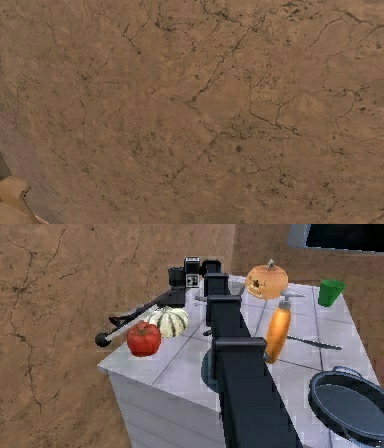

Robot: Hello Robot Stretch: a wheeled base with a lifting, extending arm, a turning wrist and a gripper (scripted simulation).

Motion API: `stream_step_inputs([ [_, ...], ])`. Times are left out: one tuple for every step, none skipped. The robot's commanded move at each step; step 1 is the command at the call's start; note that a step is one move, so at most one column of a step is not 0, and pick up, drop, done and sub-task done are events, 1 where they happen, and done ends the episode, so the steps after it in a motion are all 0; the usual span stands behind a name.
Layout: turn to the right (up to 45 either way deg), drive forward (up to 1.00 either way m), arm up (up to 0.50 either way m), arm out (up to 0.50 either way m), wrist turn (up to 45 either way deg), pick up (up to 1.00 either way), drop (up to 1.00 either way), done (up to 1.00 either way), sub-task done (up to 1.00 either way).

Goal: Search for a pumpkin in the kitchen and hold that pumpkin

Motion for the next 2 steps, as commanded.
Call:
stream_step_inputs([
  [0.0, 0.00, 0.00, 0.00, 45.0, 0.00, 0.00, 0.00, 0.00],
  [0.0, 0.00, 0.00, 0.00, 27.0, 0.00, 0.00, 0.00, 0.00],
])
